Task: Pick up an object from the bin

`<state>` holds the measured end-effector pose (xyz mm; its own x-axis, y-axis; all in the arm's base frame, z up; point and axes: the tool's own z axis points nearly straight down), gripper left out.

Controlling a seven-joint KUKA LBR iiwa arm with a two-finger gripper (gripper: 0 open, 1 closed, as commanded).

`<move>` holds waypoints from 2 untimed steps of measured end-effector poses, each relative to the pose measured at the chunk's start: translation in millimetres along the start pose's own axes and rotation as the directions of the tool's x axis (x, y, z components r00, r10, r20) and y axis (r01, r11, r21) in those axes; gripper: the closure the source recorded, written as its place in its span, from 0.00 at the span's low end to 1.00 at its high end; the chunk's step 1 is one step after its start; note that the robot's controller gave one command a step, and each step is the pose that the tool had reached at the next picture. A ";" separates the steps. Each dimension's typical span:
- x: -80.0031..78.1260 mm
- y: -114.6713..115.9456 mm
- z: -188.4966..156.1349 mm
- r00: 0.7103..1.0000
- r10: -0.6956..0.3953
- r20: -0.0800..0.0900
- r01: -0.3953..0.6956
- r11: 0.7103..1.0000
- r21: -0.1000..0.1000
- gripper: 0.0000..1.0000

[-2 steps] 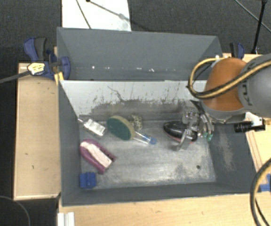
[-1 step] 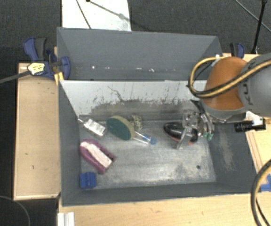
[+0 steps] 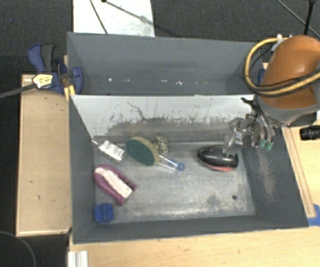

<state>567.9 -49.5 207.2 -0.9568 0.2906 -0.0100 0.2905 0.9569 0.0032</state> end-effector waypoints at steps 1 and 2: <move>1.1 -0.9 5.0 1.000 0.000 -0.008 0.000 1.000 0.003 0.00; -1.0 7.4 140.1 0.998 -0.057 -0.012 0.057 0.998 0.002 0.00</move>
Offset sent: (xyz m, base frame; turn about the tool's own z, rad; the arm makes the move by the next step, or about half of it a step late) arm 0.0000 0.0000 0.0000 0.0000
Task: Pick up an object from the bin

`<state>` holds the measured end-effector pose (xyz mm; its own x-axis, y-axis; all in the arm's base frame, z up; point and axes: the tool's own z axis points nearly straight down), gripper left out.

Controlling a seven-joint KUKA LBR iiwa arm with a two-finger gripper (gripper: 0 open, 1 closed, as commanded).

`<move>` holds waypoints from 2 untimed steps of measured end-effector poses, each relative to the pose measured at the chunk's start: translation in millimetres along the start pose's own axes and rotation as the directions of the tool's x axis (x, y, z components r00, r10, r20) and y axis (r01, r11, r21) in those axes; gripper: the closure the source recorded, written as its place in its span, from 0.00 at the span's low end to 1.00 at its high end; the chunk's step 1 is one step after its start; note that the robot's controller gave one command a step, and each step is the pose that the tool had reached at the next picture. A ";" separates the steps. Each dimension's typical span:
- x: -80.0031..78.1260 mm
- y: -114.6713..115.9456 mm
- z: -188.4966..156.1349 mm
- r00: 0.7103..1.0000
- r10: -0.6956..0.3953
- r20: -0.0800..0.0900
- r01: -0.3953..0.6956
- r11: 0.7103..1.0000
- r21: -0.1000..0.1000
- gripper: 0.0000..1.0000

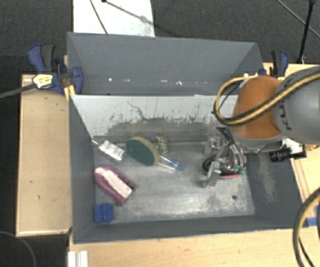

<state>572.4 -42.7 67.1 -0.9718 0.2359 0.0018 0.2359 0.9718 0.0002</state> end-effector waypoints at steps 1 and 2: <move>19.7 -72.5 -4.9 1.000 0.014 0.003 -0.014 1.000 0.003 0.00; 18.6 -66.7 -5.1 1.000 0.007 0.005 -0.007 1.000 -0.001 1.00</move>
Offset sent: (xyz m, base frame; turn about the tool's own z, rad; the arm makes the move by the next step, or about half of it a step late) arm -0.0348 -0.0603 0.0044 0.0065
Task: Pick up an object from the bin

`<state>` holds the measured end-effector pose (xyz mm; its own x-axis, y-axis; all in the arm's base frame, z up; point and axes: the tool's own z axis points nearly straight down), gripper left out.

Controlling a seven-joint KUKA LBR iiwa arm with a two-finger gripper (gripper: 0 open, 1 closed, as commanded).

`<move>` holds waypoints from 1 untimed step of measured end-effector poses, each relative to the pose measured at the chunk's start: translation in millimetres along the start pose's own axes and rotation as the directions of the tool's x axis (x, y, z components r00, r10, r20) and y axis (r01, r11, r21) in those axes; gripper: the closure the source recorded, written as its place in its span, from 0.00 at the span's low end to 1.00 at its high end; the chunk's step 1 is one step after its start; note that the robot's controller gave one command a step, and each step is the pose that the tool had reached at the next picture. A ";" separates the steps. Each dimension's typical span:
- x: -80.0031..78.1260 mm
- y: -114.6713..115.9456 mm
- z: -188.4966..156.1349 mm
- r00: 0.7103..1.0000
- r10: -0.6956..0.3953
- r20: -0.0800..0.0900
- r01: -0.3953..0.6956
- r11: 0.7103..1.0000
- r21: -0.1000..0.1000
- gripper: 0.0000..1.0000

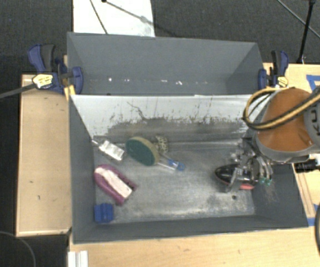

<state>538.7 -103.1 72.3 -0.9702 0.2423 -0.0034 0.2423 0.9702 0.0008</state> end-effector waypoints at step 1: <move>58.7 -11.7 -98.5 1.000 -0.031 0.003 0.031 1.000 0.001 1.00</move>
Offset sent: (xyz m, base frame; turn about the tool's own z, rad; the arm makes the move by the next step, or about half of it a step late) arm -0.0600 0.0033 0.0943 -0.0336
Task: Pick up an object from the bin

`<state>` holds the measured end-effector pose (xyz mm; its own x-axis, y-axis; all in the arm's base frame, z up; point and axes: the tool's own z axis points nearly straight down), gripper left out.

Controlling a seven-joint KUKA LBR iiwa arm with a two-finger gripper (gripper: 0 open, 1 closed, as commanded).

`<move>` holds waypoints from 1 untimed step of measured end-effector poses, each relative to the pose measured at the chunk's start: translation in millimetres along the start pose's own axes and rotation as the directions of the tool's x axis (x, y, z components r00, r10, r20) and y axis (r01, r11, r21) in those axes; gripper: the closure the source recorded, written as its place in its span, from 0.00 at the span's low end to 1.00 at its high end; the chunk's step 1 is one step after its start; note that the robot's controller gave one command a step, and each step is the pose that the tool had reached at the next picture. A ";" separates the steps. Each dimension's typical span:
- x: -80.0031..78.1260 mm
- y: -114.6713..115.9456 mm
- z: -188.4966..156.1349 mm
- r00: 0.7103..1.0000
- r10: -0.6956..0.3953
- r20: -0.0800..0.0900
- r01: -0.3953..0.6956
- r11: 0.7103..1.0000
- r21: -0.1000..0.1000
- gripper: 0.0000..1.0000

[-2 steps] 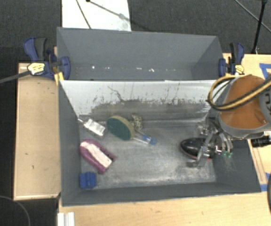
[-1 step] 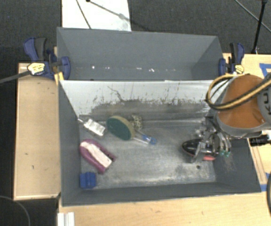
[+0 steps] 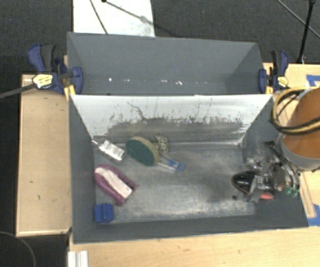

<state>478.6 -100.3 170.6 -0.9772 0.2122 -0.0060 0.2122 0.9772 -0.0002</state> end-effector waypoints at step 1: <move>-37.0 -1.1 -48.1 1.000 0.001 0.004 -0.001 1.000 -0.001 1.00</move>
Offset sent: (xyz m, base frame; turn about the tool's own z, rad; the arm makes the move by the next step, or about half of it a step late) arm 0.0327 -0.0085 0.0451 -0.0004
